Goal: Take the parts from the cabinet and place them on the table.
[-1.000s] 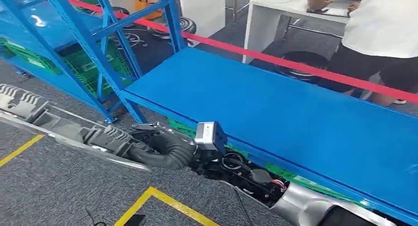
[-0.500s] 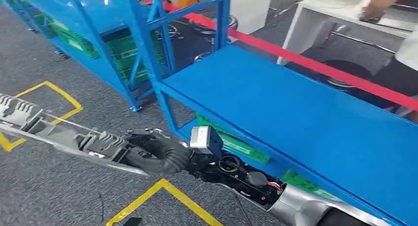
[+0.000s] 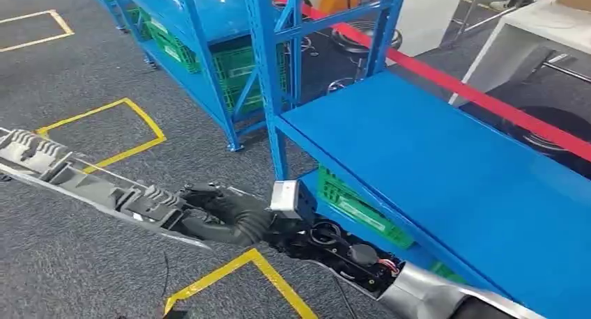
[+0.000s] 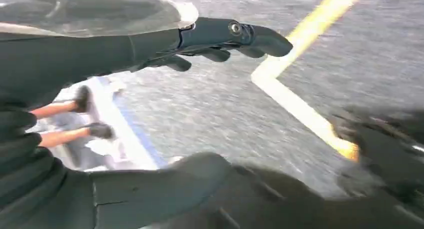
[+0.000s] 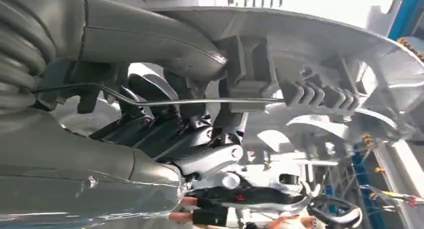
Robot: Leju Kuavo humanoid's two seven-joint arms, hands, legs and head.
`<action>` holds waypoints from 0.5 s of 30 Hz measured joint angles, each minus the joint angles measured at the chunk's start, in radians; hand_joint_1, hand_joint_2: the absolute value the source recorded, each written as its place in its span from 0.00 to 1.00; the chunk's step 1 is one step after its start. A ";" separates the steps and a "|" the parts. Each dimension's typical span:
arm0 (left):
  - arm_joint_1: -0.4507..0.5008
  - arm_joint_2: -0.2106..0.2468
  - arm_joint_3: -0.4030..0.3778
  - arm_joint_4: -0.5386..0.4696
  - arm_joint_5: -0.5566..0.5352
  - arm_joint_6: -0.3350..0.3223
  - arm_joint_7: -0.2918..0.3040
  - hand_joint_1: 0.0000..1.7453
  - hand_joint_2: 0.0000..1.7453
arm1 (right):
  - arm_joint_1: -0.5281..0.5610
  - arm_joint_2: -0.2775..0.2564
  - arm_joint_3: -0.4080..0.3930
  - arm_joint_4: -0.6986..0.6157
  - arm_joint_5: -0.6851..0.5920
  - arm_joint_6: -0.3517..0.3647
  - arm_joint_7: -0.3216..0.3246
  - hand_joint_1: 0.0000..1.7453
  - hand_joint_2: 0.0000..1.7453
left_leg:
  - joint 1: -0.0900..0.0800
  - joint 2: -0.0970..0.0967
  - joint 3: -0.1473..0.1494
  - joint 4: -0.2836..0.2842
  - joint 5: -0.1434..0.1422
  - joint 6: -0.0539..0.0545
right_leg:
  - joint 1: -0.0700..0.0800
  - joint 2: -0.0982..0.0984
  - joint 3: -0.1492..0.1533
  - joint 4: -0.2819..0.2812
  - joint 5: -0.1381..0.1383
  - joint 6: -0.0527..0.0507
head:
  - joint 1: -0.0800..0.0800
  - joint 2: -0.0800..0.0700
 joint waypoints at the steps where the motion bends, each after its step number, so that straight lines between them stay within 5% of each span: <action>1: 0.005 0.000 0.000 0.000 0.002 0.000 0.001 0.00 1.00 | 0.000 0.001 0.000 0.002 0.000 0.000 0.001 1.00 1.00 | -0.006 0.060 -0.011 0.025 -0.014 -0.004 | 0.004 -0.010 0.007 -0.008 0.002 -0.002 | 0.000 0.000; 2: 0.007 0.002 0.000 0.000 0.002 0.000 -0.001 0.00 1.00 | -0.001 0.003 0.000 0.002 0.000 0.000 0.000 1.00 1.00 | -0.005 0.094 -0.043 0.084 -0.048 -0.011 | 0.004 -0.024 0.009 -0.009 0.001 -0.007 | -0.005 0.000; 4: 0.004 0.004 0.003 0.000 0.003 0.000 -0.012 0.00 1.00 | -0.001 0.004 -0.001 0.002 0.000 0.000 0.000 1.00 1.00 | -0.002 0.118 -0.133 0.251 -0.116 -0.022 | 0.006 -0.056 0.011 -0.009 -0.003 -0.008 | -0.005 0.000; 6: 0.007 0.003 0.006 0.000 0.003 0.000 -0.024 0.00 1.00 | -0.001 0.004 -0.001 0.005 0.000 -0.002 0.001 1.00 1.00 | 0.004 0.124 -0.177 0.320 -0.121 -0.030 | 0.005 -0.085 0.013 -0.009 -0.007 -0.006 | -0.006 0.000; 7: 0.008 0.003 0.007 0.000 0.003 0.000 -0.032 0.00 1.00 | -0.001 0.004 -0.001 0.006 0.000 -0.003 0.001 1.00 1.00 | 0.008 0.129 -0.157 0.278 -0.089 -0.032 | 0.005 -0.097 0.015 -0.009 -0.010 -0.004 | -0.006 0.000; 9: 0.009 0.003 0.008 0.000 0.003 0.000 -0.041 0.00 1.00 | -0.001 0.006 -0.001 0.008 0.000 -0.003 0.002 1.00 1.00 | 0.014 0.156 -0.064 0.102 -0.007 -0.038 | 0.003 -0.115 0.022 -0.007 -0.017 0.006 | -0.006 0.000; 10: 0.008 0.002 0.009 0.000 0.002 0.001 -0.045 0.00 1.00 | -0.004 0.006 -0.002 0.009 0.000 -0.002 0.002 1.00 1.00 | 0.015 0.197 -0.022 0.029 0.016 -0.040 | 0.006 -0.123 0.023 -0.002 -0.023 0.015 | -0.006 0.000; 11: 0.006 -0.004 0.011 0.000 0.002 0.000 -0.046 0.00 1.00 | -0.008 0.007 -0.003 0.010 0.000 0.000 0.002 1.00 1.00 | 0.005 0.203 -0.017 0.004 0.012 -0.031 | 0.014 -0.126 0.018 0.011 -0.032 0.023 | -0.009 0.000; 12: 0.005 -0.004 0.012 0.000 0.003 0.000 -0.047 0.00 1.00 | -0.010 0.008 -0.003 0.010 0.002 0.001 0.003 1.00 1.00 | 0.005 0.184 -0.020 0.009 0.012 -0.013 | 0.015 -0.134 0.021 0.007 -0.033 0.025 | 0.002 0.000; 15: 0.009 -0.005 0.012 0.000 0.004 -0.001 -0.047 0.00 1.00 | -0.011 0.009 -0.004 0.011 0.002 0.003 0.003 1.00 1.00 | 0.002 0.158 -0.020 0.010 0.009 0.010 | 0.008 -0.158 0.030 0.008 -0.043 0.038 | 0.000 0.000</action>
